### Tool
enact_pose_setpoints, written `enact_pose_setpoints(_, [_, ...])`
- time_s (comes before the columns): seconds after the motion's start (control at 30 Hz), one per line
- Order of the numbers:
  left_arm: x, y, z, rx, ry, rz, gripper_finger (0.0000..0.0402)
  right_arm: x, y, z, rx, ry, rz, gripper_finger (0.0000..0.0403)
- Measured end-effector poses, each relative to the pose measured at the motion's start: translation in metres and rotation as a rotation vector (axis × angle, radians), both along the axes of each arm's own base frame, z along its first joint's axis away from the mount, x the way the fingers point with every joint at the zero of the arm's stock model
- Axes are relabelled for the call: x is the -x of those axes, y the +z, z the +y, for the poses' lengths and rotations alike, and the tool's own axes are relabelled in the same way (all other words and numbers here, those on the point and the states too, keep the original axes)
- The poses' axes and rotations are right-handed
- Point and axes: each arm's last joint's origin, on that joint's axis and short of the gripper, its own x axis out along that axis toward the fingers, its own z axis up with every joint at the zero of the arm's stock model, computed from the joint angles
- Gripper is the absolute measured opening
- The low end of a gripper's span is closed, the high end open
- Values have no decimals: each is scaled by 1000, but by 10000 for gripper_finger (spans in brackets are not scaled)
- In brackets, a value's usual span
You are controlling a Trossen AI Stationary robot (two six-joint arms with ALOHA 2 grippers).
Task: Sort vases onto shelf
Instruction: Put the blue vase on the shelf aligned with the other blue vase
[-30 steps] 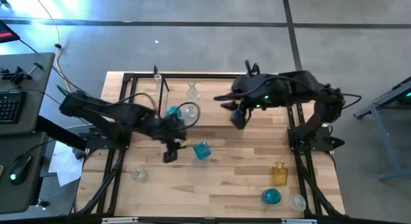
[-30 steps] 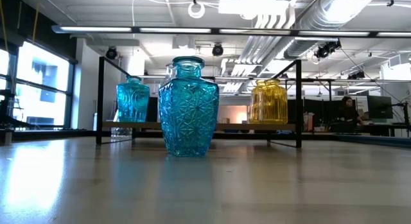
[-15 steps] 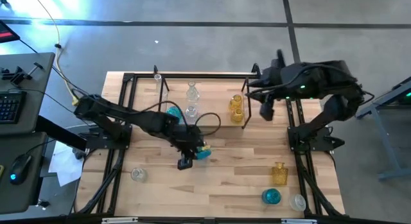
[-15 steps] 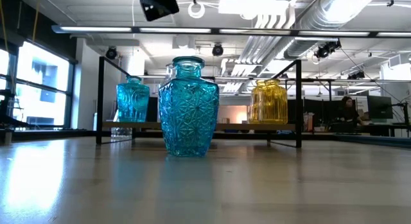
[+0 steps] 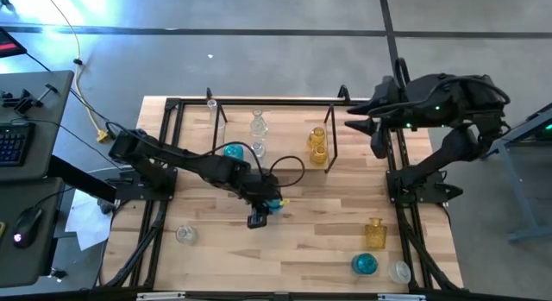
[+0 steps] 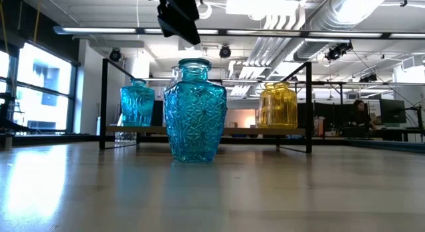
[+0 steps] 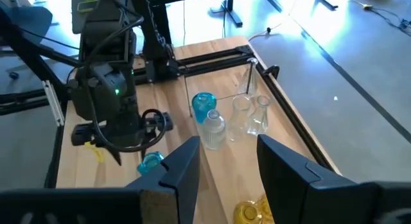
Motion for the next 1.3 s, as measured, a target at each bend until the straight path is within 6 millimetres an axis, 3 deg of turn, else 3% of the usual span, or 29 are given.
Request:
enact_pose_setpoints(0.2, [-2,-2,6,-31,14,2,209,-2,-1,1,-12,14,6,136])
enact_pose_setpoints(0.5, [-12,-28,3,-16,0,95,210,-1,-1,1,-11,14,7,136])
enact_pose_setpoints(0.8, [-13,-28,9,-46,30,90,210,-1,-1,1,-5,18,8,136])
enact_pose_setpoints(1.17, [-22,-54,10,14,54,180,209,-1,-1,3,-13,39,8,136])
enact_pose_setpoints(1.3, [-22,-51,10,26,56,173,209,-1,0,6,-6,46,1,136])
